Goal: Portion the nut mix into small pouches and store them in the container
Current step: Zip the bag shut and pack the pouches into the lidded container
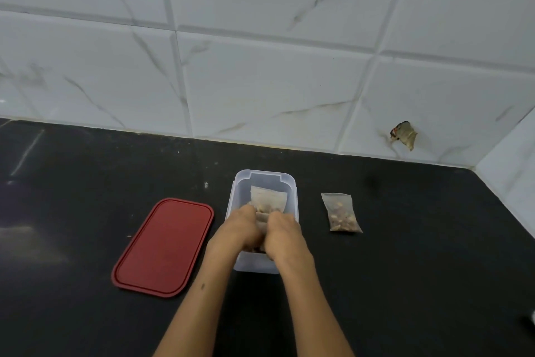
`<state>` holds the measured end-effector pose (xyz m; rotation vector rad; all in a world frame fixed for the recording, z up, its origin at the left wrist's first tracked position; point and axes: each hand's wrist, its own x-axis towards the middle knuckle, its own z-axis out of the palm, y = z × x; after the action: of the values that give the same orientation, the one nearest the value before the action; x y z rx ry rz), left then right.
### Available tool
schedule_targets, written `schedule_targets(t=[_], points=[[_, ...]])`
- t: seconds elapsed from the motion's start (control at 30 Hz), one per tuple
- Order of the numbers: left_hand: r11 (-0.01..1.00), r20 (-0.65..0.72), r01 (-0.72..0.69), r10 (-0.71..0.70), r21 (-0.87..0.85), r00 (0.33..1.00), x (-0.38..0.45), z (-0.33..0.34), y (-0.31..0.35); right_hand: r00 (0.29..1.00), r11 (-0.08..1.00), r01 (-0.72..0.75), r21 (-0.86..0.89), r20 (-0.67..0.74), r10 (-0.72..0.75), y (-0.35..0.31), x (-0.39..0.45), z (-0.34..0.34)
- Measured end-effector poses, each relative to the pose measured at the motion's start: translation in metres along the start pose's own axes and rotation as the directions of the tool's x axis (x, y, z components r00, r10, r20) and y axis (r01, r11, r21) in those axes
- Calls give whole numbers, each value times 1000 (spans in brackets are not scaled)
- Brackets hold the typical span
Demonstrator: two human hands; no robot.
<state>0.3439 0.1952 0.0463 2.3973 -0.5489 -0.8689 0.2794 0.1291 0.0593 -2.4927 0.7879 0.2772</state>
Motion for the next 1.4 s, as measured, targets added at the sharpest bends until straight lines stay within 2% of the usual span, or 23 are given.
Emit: schedule_targets(t=[0.27, 0.33, 0.4, 0.47, 0.5, 0.57, 0.6, 0.67, 0.73, 0.77, 0.8, 0.87, 0.97, 1.03, 1.1, 1.23, 1.33, 1.4], points=[[999, 26, -14, 16, -48, 1000, -1, 1, -6, 998, 997, -52, -58, 40, 54, -4, 3, 4], [996, 32, -41, 44, -85, 999, -7, -1, -6, 991, 996, -90, -28, 100, 93, -2, 3, 3], [988, 4, -75, 76, -137, 997, -14, -4, -4, 994, 996, -88, 15, 67, 86, 0, -2, -3], [981, -70, -110, 100, -159, 992, -16, -2, -1, 994, 999, -23, 34, -102, 27, 7, -10, -11], [978, -152, -145, 122, -150, 981, -15, 2, 2, 977, 998, 40, 52, -211, -28, 16, -15, -15], [941, -376, -282, 197, -186, 905, -14, 14, 9, 920, 977, 130, 171, -387, -54, 34, -20, -21], [901, -476, -367, 224, -232, 850, -13, 22, 15, 898, 958, 142, 251, -439, -18, 45, -20, -25], [823, -581, -490, 256, -289, 773, -13, 40, 30, 890, 916, 101, 387, -447, 91, 70, -12, -33], [762, -559, -561, 325, -323, 763, -10, 62, 46, 901, 901, -3, 433, -389, 190, 96, 3, -38], [735, -519, -575, 355, -360, 778, -6, 76, 55, 897, 897, -45, 440, -378, 230, 110, 13, -39], [723, -468, -562, 366, -402, 804, 0, 90, 62, 887, 886, -79, 458, -373, 272, 122, 23, -40], [759, -389, -466, 302, -455, 871, 18, 112, 73, 863, 847, -134, 515, -360, 356, 145, 43, -36], [827, -347, -281, 111, -487, 931, 51, 130, 82, 846, 741, -192, 643, -274, 457, 164, 64, -28], [803, -311, -174, -15, -570, 950, 70, 135, 90, 842, 669, -190, 719, -231, 488, 170, 75, -27], [754, -266, -67, -146, -653, 953, 83, 134, 100, 838, 599, -191, 777, -189, 512, 173, 87, -29], [670, -183, 80, -313, -738, 932, 100, 127, 116, 845, 475, -230, 849, -67, 530, 180, 111, -37], [629, -140, 129, -361, -767, 922, 108, 124, 118, 864, 414, -236, 879, -5, 503, 185, 120, -44], [603, -127, 113, -341, -790, 932, 111, 125, 117, 884, 369, -205, 906, 11, 467, 187, 115, -48]])
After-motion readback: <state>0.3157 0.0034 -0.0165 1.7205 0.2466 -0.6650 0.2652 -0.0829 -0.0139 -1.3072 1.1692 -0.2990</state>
